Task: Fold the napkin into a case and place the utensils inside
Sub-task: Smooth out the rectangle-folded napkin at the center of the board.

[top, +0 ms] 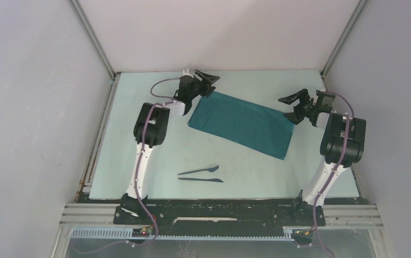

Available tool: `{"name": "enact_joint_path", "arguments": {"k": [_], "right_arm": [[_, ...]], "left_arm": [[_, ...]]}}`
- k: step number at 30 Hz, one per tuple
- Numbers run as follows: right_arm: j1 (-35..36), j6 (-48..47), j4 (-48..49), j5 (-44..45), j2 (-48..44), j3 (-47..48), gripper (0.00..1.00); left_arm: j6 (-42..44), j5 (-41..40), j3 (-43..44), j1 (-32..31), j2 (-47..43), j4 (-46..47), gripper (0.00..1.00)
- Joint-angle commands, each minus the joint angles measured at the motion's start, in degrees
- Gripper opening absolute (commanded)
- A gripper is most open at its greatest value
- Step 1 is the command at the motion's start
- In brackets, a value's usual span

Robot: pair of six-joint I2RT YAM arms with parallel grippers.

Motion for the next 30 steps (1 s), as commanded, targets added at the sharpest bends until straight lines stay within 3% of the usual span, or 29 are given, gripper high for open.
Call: {"name": "enact_joint_path", "arguments": {"k": [1, 12, 20, 27, 30], "right_arm": [[-0.76, 0.15, 3.72, -1.97, 0.53, 3.62, 0.99], [-2.04, -0.03, 3.93, -2.44, 4.31, 4.83, 1.00], [-2.93, 0.35, 3.52, -1.85, 9.37, 7.58, 1.00], [-5.38, -4.95, -1.82, 0.81, 9.41, 8.79, 1.00], [-5.68, -9.50, -9.01, 2.31, 10.64, 13.10, 1.00]], "left_arm": [[-6.87, -8.31, 2.39, -0.10, 2.55, 4.46, 0.76], [-14.38, -14.75, 4.54, 0.59, 7.75, 1.36, 0.81], [-16.01, -14.33, 6.65, 0.70, 10.39, 1.41, 0.81], [-16.76, -13.74, 6.71, 1.21, 11.46, 1.89, 0.82], [-16.28, -13.45, 6.90, 1.44, 11.46, 1.92, 0.81]]}}
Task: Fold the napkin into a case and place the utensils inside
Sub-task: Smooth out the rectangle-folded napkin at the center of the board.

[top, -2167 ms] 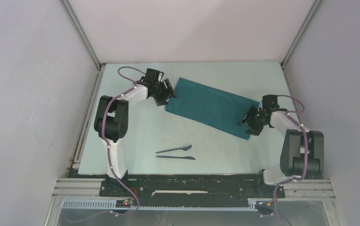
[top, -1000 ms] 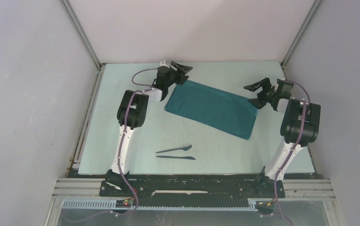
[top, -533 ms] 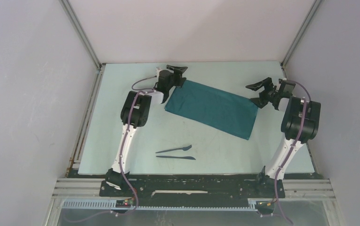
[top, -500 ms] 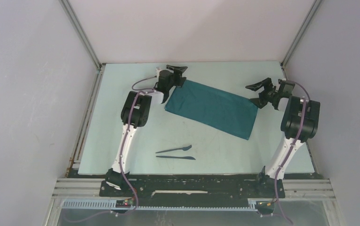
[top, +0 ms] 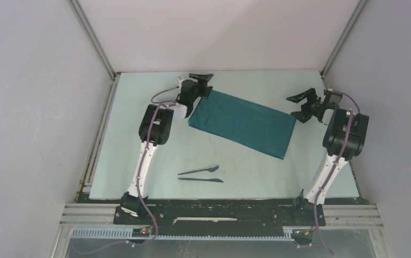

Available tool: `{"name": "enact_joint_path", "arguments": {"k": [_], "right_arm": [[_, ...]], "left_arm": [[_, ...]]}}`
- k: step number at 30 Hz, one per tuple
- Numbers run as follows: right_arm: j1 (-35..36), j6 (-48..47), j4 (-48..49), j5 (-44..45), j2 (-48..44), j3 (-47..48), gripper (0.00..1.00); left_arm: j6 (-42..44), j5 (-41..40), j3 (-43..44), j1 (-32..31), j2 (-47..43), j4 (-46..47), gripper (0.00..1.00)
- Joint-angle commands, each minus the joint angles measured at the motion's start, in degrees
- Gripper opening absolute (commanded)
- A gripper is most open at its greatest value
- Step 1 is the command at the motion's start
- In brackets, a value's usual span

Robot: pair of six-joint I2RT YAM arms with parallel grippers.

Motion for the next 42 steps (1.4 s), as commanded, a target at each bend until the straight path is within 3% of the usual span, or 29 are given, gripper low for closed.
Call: {"name": "enact_joint_path", "arguments": {"k": [1, 6, 11, 16, 20, 24, 31, 37, 42], "right_arm": [[-1.27, -8.58, -10.41, 4.77, 2.41, 6.49, 1.00], [-0.90, -13.35, -21.16, 9.07, 0.02, 10.93, 1.00], [1.07, -20.47, -39.09, 20.42, -6.26, 17.81, 1.00], [3.18, -20.83, -51.34, 30.34, -12.47, 15.75, 1.00], [4.14, -19.71, -56.55, 28.47, -16.59, 10.75, 1.00], [7.70, -18.64, -54.36, 20.03, -22.24, 0.39, 0.96], [16.55, -20.74, -53.70, 18.76, -32.04, -11.35, 0.96], [20.18, -16.87, -45.81, 12.04, -35.55, -16.64, 0.99], [21.10, -15.07, -40.21, 16.08, -31.66, -16.15, 0.98]], "left_arm": [[-0.50, -0.54, 1.41, 1.02, 2.43, -1.49, 0.81], [2.18, 3.47, 5.37, 1.24, 3.10, -3.49, 0.84], [9.10, 9.83, 9.68, 1.23, -0.47, -6.98, 0.85], [12.79, 18.20, 10.72, 0.97, -8.96, -11.37, 0.86], [16.62, 23.51, 6.38, 0.12, -19.58, -17.69, 0.86], [21.28, 26.46, -4.57, -0.65, -31.60, -23.93, 0.88], [34.52, 28.69, -25.38, -3.10, -53.99, -35.35, 0.88], [52.40, 27.26, -28.75, -5.38, -65.11, -51.72, 0.88], [59.82, 26.23, -27.43, -5.52, -65.78, -59.11, 0.88]]}}
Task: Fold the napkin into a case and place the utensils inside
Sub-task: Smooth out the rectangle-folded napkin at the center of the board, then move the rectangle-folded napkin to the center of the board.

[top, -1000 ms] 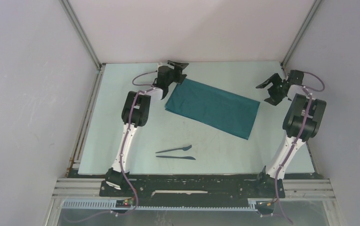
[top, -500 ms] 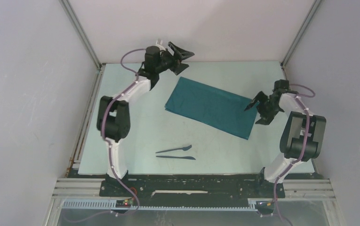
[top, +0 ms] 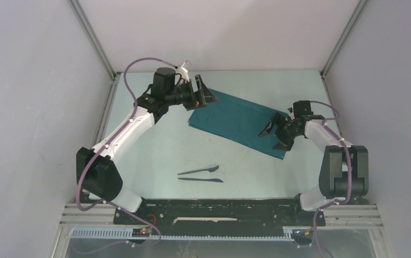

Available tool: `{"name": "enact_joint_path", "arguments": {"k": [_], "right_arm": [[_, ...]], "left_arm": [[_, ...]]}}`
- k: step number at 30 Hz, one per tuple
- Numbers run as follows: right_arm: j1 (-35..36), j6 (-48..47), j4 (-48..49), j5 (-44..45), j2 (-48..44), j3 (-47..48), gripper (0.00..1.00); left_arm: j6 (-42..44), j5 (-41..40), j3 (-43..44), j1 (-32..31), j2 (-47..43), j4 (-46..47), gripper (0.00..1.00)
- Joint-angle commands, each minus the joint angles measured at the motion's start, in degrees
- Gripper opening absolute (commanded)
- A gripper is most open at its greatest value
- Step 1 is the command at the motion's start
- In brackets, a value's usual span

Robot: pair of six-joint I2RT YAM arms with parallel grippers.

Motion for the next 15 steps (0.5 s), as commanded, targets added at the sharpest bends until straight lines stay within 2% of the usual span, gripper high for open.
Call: {"name": "enact_joint_path", "arguments": {"k": [1, 9, 15], "right_arm": [[0.51, 2.10, 6.77, 1.82, 3.30, 0.44, 0.98], [0.32, 0.13, 5.28, 9.65, 8.38, 0.44, 0.98], [-0.51, -0.18, 4.08, 11.54, 9.04, -1.12, 0.98]], "left_arm": [[12.33, -1.24, 1.68, 0.12, -1.10, -10.74, 0.88], [15.14, 0.49, 1.01, 0.12, 1.60, -12.28, 0.87], [15.28, 1.36, 0.36, 0.28, 1.08, -12.29, 0.87]]}}
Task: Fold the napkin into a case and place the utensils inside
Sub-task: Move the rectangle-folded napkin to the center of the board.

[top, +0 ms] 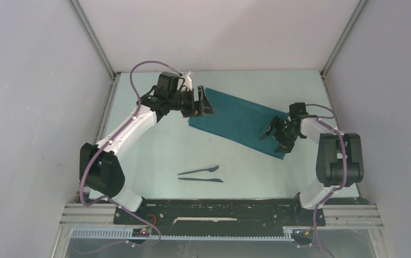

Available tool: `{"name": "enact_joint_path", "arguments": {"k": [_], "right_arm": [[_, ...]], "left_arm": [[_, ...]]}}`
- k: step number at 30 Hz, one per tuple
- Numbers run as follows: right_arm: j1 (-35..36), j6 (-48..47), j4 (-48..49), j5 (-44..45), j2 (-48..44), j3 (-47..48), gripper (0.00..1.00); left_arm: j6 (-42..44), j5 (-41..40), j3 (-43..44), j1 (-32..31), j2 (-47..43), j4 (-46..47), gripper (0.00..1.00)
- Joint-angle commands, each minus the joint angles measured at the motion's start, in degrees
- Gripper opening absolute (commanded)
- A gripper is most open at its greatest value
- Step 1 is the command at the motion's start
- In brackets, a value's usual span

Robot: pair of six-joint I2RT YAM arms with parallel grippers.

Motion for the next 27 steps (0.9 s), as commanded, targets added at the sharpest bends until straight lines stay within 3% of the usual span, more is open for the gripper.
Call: {"name": "enact_joint_path", "arguments": {"k": [1, 17, 23, 27], "right_arm": [[-0.95, -0.68, -0.46, 4.24, 0.58, -1.99, 0.98], [-10.46, -3.13, -7.06, 4.04, -8.58, -10.16, 0.98], [-8.37, -3.44, -12.86, 10.66, -11.18, -2.26, 0.99], [-10.57, -5.03, -15.26, 17.70, -7.62, 4.24, 0.99]], "left_arm": [[2.29, 1.57, 0.17, 0.23, -1.19, -0.03, 0.87], [0.62, 4.46, -1.53, 0.76, -2.42, 1.96, 0.87], [-0.50, 6.06, -1.88, 0.76, -2.40, 2.99, 0.87], [-1.57, 7.30, -2.47, 0.71, -3.29, 4.27, 0.87]]}}
